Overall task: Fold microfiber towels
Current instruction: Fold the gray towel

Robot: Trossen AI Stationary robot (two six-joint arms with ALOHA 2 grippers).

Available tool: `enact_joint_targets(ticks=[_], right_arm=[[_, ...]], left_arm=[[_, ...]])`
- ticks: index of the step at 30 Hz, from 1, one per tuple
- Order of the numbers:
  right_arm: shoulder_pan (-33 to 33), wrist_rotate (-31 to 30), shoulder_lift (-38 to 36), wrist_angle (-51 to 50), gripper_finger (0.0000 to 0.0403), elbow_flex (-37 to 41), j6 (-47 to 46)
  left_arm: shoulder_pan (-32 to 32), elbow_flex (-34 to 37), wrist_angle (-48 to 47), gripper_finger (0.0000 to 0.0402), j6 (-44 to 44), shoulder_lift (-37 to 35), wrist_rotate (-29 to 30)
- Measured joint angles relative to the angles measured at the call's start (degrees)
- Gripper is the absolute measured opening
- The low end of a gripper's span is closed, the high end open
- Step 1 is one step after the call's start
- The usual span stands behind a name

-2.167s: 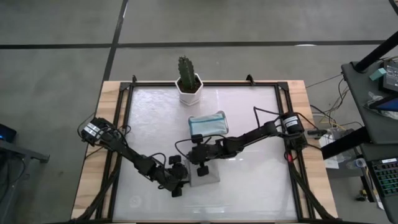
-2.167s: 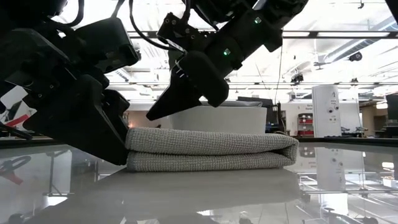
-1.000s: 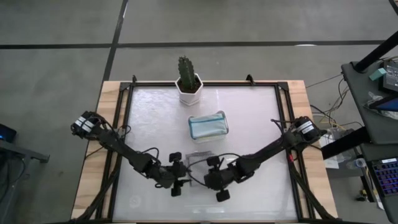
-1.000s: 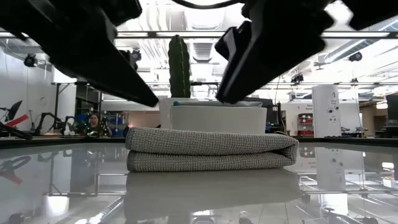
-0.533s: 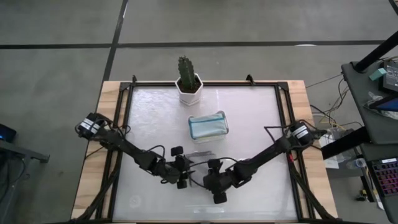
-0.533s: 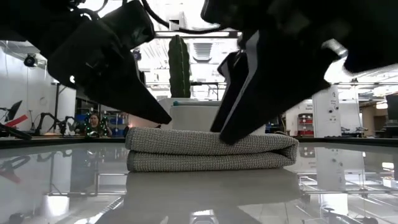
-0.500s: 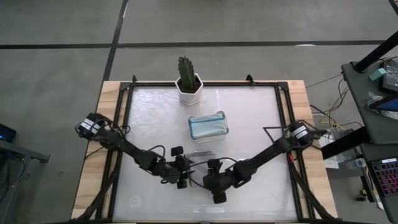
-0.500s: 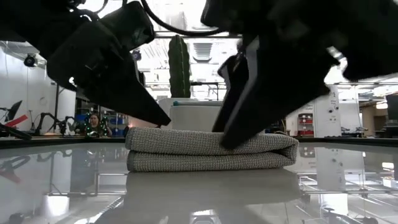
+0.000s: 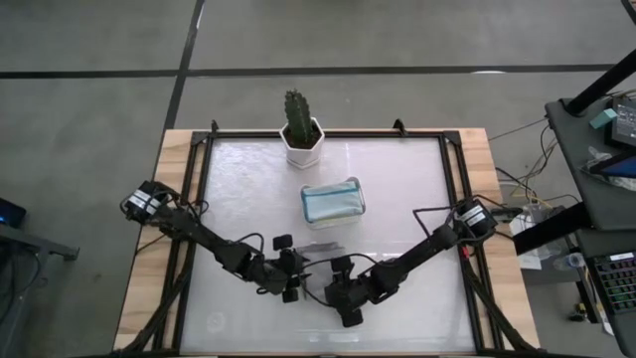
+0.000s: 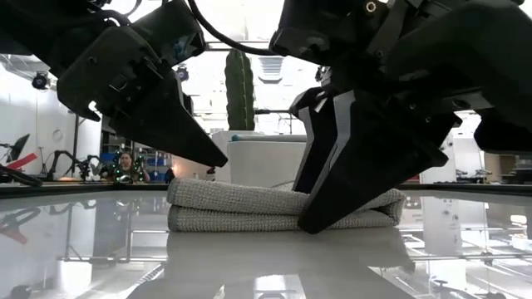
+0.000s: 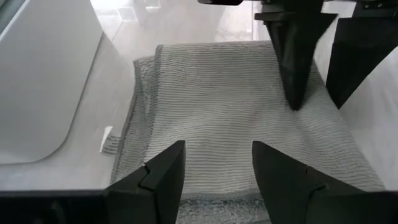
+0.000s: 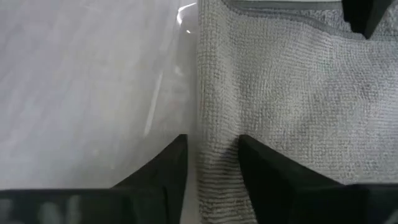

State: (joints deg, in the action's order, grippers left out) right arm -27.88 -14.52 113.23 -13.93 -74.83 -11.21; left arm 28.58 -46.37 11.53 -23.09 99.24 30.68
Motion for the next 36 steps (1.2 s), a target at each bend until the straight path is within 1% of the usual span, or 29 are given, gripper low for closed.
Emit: enact_joint_targets(ticks=[8, 10, 11, 17, 26, 29, 32, 36], right_arm=[[0.0, 0.0, 0.0, 0.3, 0.0040, 0.0, 1.9], [0.0, 0.7, 0.0, 0.3, 0.0018, 0.0, 2.2], [0.0, 1.3, -0.1, 0.4, 0.0014, 0.0, 2.3], [-0.3, 5.9, -1.0, -0.2, 0.0009, -0.3, 1.6], [-0.4, 19.7, -3.3, -0.1, 0.0009, -2.4, 0.2], [-0.5, 22.4, -3.7, -0.1, 0.0009, -3.5, -1.1], [-0.5, 23.2, -4.0, -0.7, 0.0009, -4.3, -1.5], [-0.4, 25.1, -4.1, -1.1, 0.0009, -5.3, -1.9]], left_arm=[[-0.1, 0.0, 0.0, 0.0171, 1.3, 0.0, 0.2], [-0.1, 0.0, 0.0, 0.0171, 2.0, 0.0, 1.7], [-0.2, 0.0, 0.0, 0.0171, 2.4, 0.0, 2.6], [-0.9, 0.4, 0.1, 0.0171, 4.4, 0.0, 5.1], [-2.7, 1.6, 0.0, 0.0171, 4.3, 0.0, 5.4], [-2.8, 1.6, 0.1, 0.0171, 4.0, 0.0, 5.3], [-2.8, 1.8, 0.0, 0.0171, 4.0, 0.0, 3.4], [-2.5, 1.8, 0.1, 0.0171, 3.9, 0.0, -3.3]])
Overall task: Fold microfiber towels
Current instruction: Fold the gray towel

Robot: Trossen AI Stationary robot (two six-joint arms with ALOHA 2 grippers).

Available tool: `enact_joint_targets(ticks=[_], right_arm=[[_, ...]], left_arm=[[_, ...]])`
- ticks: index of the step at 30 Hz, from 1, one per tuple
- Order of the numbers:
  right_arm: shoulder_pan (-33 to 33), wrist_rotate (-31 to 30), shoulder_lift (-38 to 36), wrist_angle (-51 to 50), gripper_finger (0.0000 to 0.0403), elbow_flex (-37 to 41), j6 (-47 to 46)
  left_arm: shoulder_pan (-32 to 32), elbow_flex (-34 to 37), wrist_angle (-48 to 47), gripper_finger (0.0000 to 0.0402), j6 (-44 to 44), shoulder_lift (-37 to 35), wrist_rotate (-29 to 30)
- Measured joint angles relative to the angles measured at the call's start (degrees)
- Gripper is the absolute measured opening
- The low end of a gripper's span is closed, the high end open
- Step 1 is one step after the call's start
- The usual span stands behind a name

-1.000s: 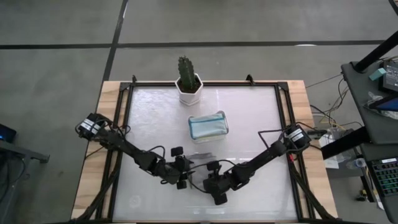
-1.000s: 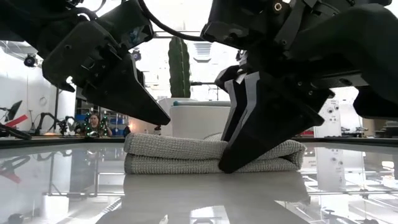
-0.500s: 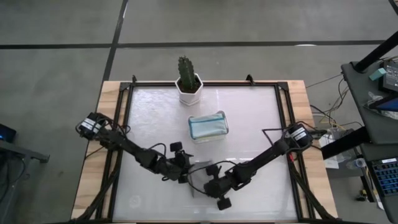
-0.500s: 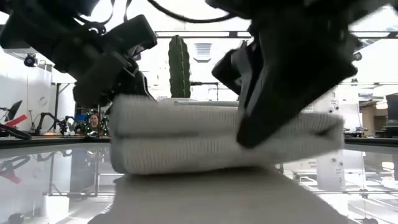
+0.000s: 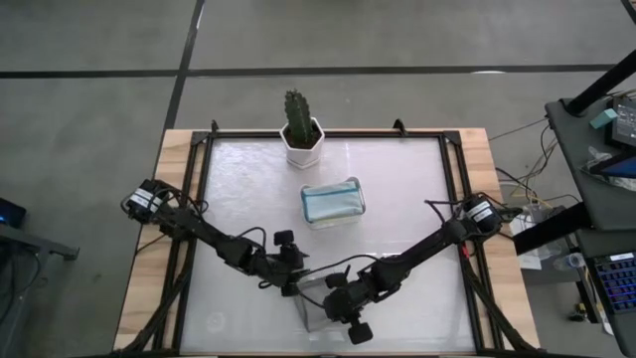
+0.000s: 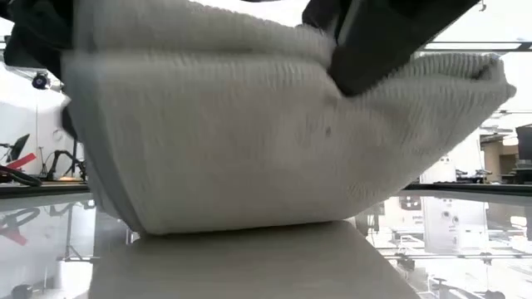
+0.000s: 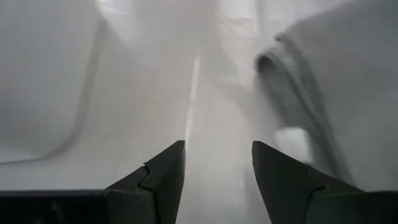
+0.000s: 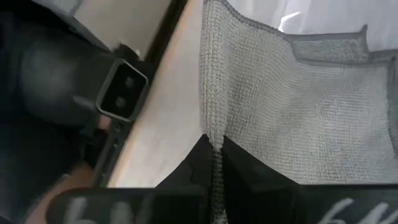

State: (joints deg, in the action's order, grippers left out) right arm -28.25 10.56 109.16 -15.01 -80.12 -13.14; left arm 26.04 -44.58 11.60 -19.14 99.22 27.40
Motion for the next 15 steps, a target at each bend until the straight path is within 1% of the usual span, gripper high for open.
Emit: enact_joint_targets(ticks=[2, 8, 11, 13, 15], right_arm=[[0.3, 0.4, -0.1, 0.3, 0.0009, -0.3, -0.4], [2.2, 3.0, -0.1, 0.2, 0.0009, -1.1, -0.5], [3.4, 3.4, -0.2, 0.1, 0.0009, -1.4, -0.7], [4.2, 3.5, -0.2, 0.2, 0.0009, -1.4, -0.8], [5.2, 3.6, -0.2, 0.0, 0.0009, -1.4, -0.4]], left_arm=[[0.5, 0.0, 0.0, 0.0171, 0.0, 0.0, -2.6], [1.7, 0.1, 0.0, 0.0171, 0.0, 0.2, -7.5], [1.9, 0.2, 0.1, 0.0171, -0.1, 1.6, -7.8], [1.8, 0.2, 2.2, 0.0171, -0.4, 3.4, -9.6], [1.8, 0.2, 4.2, 0.0171, -0.4, 4.8, -10.0]])
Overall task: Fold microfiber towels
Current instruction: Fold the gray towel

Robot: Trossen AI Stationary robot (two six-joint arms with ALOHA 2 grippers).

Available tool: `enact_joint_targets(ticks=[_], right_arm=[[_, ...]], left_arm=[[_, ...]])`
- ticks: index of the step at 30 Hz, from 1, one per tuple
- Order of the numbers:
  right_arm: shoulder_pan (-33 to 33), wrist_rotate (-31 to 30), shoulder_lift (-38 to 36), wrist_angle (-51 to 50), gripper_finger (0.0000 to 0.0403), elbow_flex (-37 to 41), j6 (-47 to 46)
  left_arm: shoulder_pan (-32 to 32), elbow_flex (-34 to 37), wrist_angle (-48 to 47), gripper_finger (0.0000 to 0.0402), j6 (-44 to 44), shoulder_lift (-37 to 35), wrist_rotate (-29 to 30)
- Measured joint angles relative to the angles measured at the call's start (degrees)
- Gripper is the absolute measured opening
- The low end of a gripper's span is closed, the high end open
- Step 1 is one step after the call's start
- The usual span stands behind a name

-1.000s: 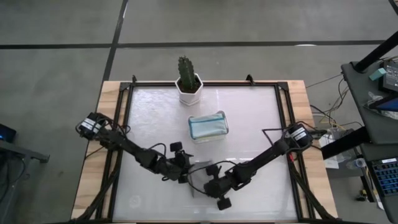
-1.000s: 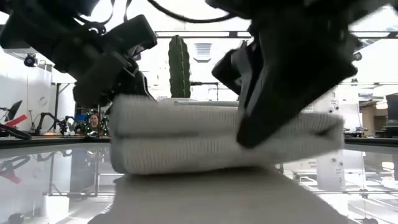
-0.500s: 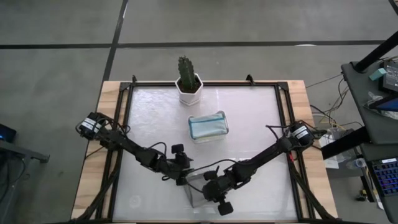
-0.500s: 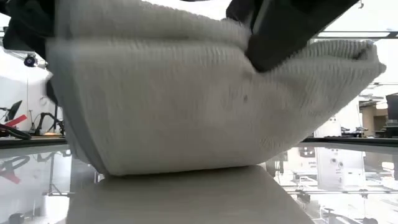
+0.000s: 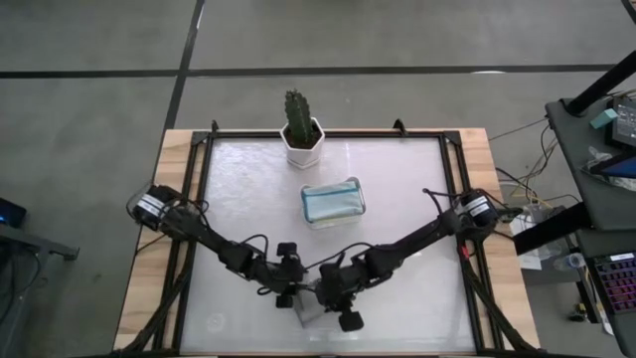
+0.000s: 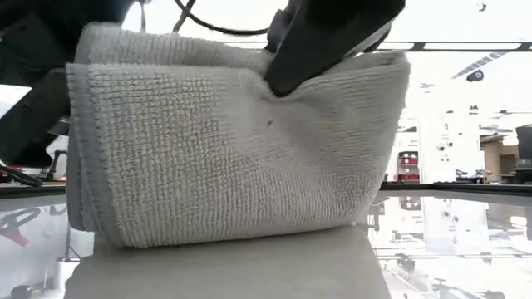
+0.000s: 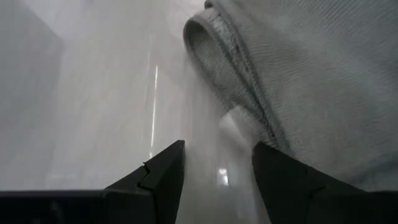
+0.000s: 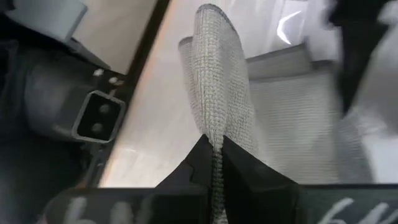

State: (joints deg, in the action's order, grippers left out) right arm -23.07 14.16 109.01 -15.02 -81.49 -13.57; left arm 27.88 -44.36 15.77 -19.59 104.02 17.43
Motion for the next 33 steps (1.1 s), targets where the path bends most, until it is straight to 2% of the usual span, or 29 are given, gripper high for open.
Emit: enact_joint_targets(ticks=[6, 22, 33], right_arm=[[2.9, 0.0, 0.0, -0.3, 0.0009, -0.2, 2.0], [7.7, -0.9, 2.5, -3.1, 0.0009, 0.3, 7.1], [7.9, -5.3, 2.5, -3.1, 0.0009, 2.2, 7.7]], left_arm=[[0.2, -0.1, 3.8, 0.0171, 0.5, 2.2, -0.1], [0.5, -0.1, 2.6, 0.0171, 1.0, 1.1, -1.0], [1.2, 0.1, -9.1, 0.0171, -0.5, -4.8, -2.0]])
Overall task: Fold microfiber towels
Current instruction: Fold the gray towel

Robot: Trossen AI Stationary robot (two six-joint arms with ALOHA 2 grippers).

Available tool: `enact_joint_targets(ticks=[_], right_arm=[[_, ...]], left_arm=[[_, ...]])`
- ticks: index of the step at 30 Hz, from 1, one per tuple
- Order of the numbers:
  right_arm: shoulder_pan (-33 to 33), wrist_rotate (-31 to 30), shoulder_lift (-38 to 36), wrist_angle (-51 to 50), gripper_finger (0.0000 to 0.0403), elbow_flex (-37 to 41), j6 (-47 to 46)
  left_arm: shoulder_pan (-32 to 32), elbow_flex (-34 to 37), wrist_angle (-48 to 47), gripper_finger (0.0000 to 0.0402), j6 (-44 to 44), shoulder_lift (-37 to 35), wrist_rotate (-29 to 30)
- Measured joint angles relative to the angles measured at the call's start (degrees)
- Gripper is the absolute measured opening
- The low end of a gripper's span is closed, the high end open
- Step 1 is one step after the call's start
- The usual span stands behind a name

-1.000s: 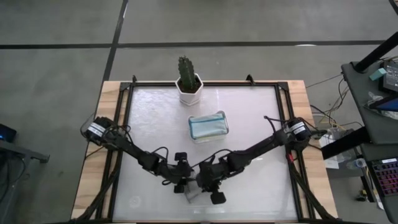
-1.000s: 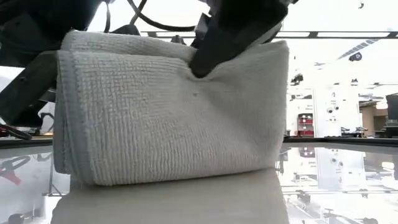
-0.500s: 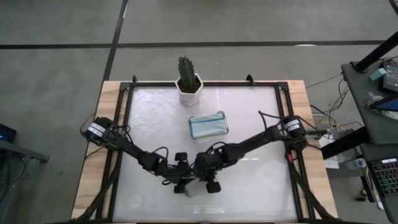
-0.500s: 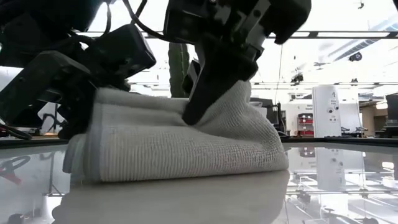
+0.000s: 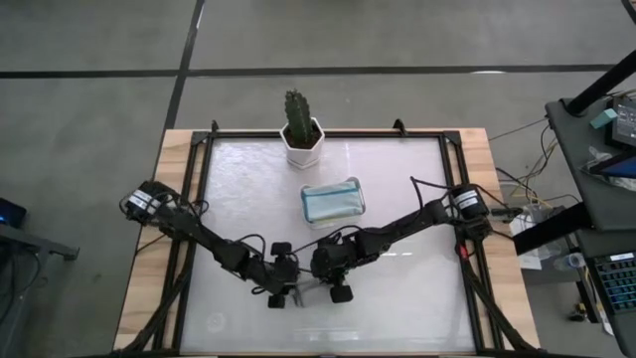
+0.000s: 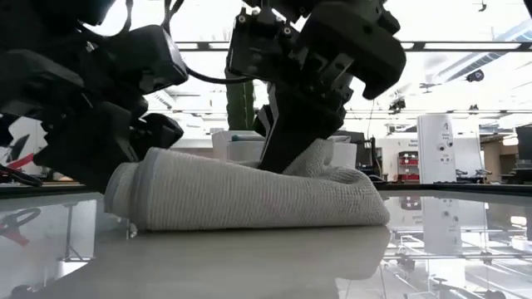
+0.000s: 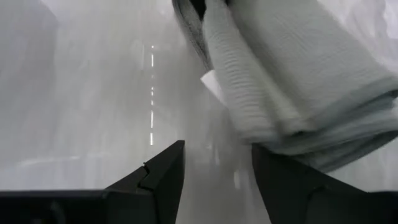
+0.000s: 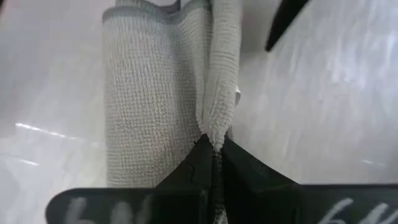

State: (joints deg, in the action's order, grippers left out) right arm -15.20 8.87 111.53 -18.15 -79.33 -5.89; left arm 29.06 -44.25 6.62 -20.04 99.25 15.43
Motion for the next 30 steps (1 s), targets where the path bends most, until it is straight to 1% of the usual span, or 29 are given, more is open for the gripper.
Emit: enact_joint_targets(ticks=[3, 8, 14, 19, 25, 30], right_arm=[[0.0, -2.0, 0.0, -0.1, 0.0009, 0.2, 0.0], [0.0, -2.9, 0.0, 0.1, 0.0015, 0.2, 0.6], [0.0, -3.1, 0.0, 0.1, 0.0054, 0.2, 0.4], [0.0, -3.1, -0.4, 0.0, 0.0093, 0.2, 0.3], [0.0, -3.1, -0.4, -1.6, 0.0123, -1.6, 0.4], [0.1, -3.2, -0.5, -3.3, 0.0132, -3.1, 0.9]], left_arm=[[0.1, 0.0, -3.0, 0.0171, -1.3, -1.5, 0.2], [0.5, 0.0, -5.1, 0.0171, -2.2, -3.8, 0.6], [1.4, 0.0, -9.9, 0.0171, -2.6, -7.7, 1.0], [1.7, -0.1, -15.0, 0.0171, -6.5, -11.0, 1.1], [2.2, -0.1, -12.4, 0.0171, -6.6, -12.1, 1.5], [2.6, -0.2, -7.8, 0.0171, -5.3, -11.2, 1.5]])
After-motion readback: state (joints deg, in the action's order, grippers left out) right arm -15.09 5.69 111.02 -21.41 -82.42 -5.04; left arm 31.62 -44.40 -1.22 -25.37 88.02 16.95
